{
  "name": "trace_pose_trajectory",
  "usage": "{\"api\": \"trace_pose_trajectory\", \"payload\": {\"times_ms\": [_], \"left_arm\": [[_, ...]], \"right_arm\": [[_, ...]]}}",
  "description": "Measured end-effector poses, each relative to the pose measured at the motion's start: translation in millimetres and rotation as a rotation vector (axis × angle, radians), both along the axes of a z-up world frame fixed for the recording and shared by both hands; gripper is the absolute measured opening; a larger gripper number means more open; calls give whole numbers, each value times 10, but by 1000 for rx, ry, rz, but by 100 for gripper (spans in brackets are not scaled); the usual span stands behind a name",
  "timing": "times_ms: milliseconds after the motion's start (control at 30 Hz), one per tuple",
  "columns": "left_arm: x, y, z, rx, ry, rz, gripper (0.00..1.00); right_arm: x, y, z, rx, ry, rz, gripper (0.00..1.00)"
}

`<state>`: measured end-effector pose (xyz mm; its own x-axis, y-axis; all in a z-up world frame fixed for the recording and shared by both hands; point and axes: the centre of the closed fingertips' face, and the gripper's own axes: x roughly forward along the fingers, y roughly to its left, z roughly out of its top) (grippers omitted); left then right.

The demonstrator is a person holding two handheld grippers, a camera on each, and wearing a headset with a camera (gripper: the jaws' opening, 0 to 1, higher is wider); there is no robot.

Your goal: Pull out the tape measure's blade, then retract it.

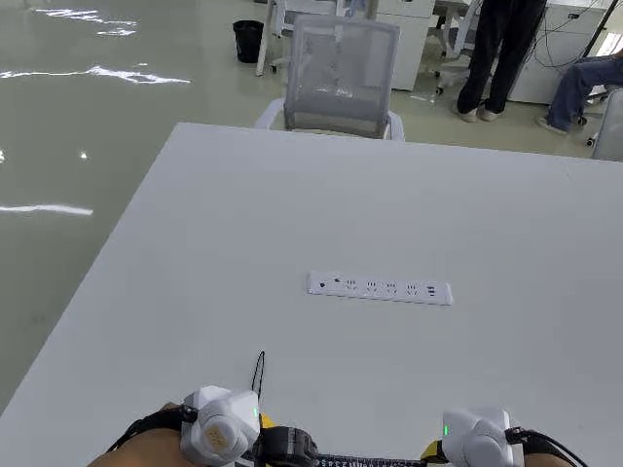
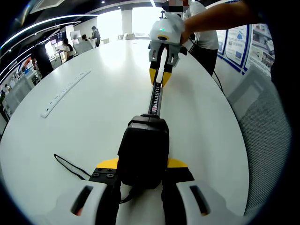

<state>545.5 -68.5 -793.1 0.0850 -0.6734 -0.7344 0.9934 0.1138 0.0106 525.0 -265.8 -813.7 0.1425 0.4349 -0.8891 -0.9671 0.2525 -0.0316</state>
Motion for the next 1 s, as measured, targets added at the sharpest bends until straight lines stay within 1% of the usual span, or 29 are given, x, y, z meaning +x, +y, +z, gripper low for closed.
{"api": "trace_pose_trajectory", "payload": {"times_ms": [167, 433, 833, 1000], "left_arm": [[2, 2, -2, -2, 1, 0, 29], [-2, -6, 1, -2, 1, -5, 29], [-4, -11, -4, -2, 6, -5, 29], [-3, -12, -5, 1, 4, -4, 29]], "right_arm": [[8, -32, -22, -6, 0, -3, 11], [1, -97, -15, -12, 0, -6, 10], [2, -115, -5, -12, 3, -3, 11], [1, -122, -1, -11, 4, -6, 10]]}}
